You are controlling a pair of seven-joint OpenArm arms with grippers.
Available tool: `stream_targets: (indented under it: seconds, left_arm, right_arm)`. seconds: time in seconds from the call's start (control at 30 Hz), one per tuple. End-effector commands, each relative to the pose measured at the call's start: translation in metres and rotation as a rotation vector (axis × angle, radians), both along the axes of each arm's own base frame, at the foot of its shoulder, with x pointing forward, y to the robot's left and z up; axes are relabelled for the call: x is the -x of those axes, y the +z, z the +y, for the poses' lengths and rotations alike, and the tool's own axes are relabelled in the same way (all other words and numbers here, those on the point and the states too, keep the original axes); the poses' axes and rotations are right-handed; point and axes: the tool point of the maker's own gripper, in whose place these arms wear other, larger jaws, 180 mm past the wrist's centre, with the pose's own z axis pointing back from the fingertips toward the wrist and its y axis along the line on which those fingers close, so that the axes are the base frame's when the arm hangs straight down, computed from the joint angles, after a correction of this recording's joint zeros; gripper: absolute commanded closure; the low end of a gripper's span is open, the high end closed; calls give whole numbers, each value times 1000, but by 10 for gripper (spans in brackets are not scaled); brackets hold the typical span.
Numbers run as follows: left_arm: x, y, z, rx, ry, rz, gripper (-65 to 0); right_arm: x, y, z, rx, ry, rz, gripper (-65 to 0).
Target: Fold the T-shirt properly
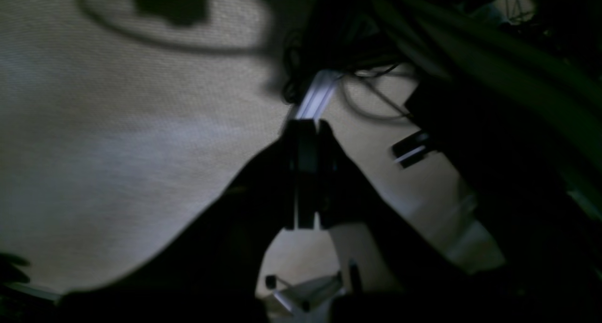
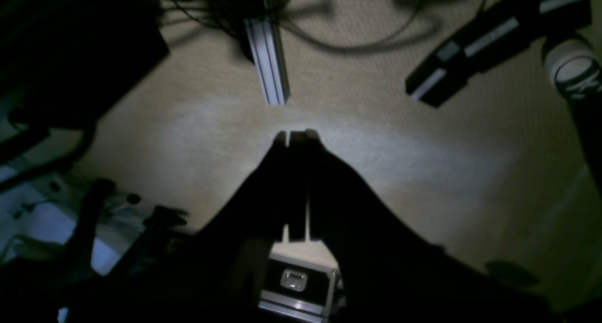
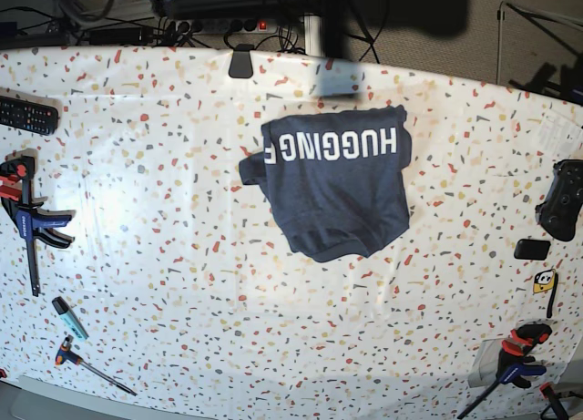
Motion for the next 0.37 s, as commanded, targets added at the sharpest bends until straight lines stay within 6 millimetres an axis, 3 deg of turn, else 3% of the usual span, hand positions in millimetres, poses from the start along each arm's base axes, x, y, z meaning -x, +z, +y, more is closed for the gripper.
stream_targets:
  seconds: [0.0,0.17,0.33]
  left_arm:
    - [3,-1,-7,11,-6,5,0]
    - [-18,-4,-28,33,2,-43,0]
    - [-26,-6,-27,12,-35,-49,0]
  right_arm:
    - [4,0,-5,18,11,11,0]
    - [5,-3,1,33,36,21,0]
    - [6,-3,-1,46,31,25,0]
